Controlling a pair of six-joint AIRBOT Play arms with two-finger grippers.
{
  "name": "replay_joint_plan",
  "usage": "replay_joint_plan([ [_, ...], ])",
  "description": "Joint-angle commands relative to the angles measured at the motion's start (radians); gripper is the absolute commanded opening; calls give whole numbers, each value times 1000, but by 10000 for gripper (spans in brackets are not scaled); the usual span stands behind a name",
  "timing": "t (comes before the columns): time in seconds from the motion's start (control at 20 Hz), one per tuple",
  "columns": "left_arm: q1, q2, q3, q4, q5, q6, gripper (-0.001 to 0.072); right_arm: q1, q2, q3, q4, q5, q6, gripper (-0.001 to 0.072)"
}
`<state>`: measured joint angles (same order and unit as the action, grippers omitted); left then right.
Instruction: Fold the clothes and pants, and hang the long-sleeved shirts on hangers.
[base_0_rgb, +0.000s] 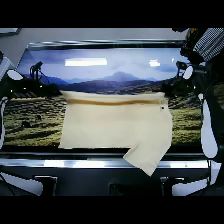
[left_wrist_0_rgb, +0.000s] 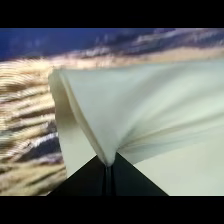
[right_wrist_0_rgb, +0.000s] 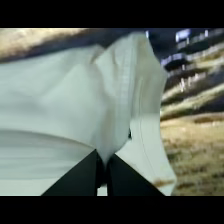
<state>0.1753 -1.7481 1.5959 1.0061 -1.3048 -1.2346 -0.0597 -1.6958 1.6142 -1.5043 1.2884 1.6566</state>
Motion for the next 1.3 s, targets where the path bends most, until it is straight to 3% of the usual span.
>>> replay_joint_plan([
  [0.0, 25, 6, -76, 63, -227, -29, 18, 1, 23, -67, -7, 243, -18, 39],
  [0.7, 5, -85, -117, 55, -253, -22, 42, 1, 10, -160, 1, 197, 16, 40],
  [0.75, 4, -89, -117, 38, -271, -22, 320, 0, 12, -153, 0, 208, 31, 168],
  [0.8, 8, -86, -114, 20, -311, -22, 556, -1, 17, -140, 2, 235, 14, 488],
  [0.85, 18, -82, -100, 16, -362, -17, 582, -4, 27, -126, -8, 277, -43, 578],
  [1.05, 130, 32, -94, 73, -387, -76, 579, -171, 97, -114, -24, 462, -68, 567],
  [1.15, 172, 114, -193, 160, -374, -75, 577, -264, 157, -172, -23, 463, -50, 556],
  [1.2, 187, 154, -283, 182, -351, -74, 552, -293, 195, -229, -23, 443, -52, 555],
  [1.25, 203, 197, -404, 183, -309, -63, 456, -309, 230, -291, -23, 422, -56, 554],
])
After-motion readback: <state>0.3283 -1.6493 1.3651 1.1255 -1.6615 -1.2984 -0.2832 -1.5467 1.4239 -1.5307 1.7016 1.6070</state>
